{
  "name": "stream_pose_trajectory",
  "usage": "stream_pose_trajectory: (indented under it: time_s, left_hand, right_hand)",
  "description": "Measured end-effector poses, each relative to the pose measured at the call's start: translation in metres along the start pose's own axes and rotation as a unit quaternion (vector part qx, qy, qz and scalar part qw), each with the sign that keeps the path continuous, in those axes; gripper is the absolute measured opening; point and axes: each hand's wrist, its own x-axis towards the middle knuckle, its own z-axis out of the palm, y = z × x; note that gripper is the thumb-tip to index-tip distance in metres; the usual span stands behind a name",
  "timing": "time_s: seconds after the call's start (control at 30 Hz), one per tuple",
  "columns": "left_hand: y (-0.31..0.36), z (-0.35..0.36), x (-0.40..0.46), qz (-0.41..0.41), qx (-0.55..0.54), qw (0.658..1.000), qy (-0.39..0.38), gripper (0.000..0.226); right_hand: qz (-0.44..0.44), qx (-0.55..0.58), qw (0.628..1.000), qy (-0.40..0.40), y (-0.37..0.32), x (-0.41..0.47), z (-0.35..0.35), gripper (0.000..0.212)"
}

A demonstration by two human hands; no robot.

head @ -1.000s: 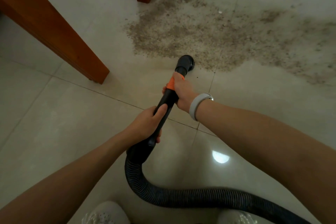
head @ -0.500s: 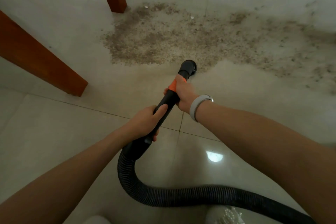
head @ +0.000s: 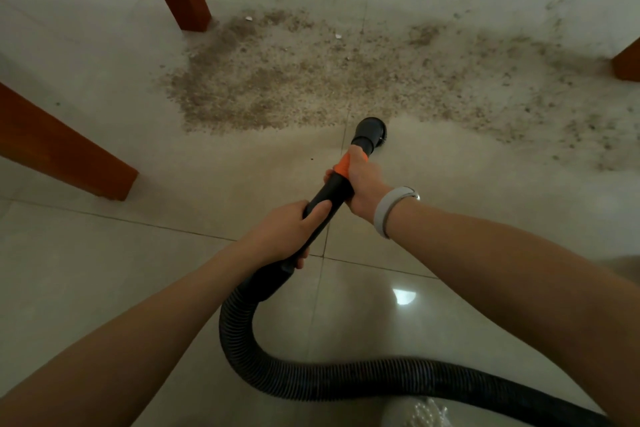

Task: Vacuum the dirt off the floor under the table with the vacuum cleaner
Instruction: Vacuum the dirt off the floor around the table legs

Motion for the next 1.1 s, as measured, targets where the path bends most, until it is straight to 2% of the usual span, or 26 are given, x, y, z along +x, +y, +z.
stream_pose_trajectory:
  time_s: [0.2, 0.4, 0.67, 1.1]
  left_hand:
    - [0.023, 0.005, 0.017, 0.016, 0.047, 0.999, 0.009, 0.042]
    - [0.036, 0.018, 0.030, 0.033, 0.110, 0.993, 0.010, 0.040]
    - [0.017, 0.009, 0.027, 0.038, 0.084, 0.995, -0.037, 0.041]
    - [-0.030, 0.004, -0.001, 0.014, 0.051, 0.997, 0.048, 0.036]
  right_hand:
    - [-0.010, 0.073, 0.997, 0.002, -0.017, 0.011, -0.014, 0.012]
    - [0.014, 0.136, 0.991, 0.001, -0.030, 0.023, -0.034, 0.021]
    - [0.030, 0.123, 0.992, -0.021, -0.028, 0.028, -0.028, 0.025]
    - [0.043, 0.049, 0.997, -0.044, 0.006, 0.016, 0.020, 0.028]
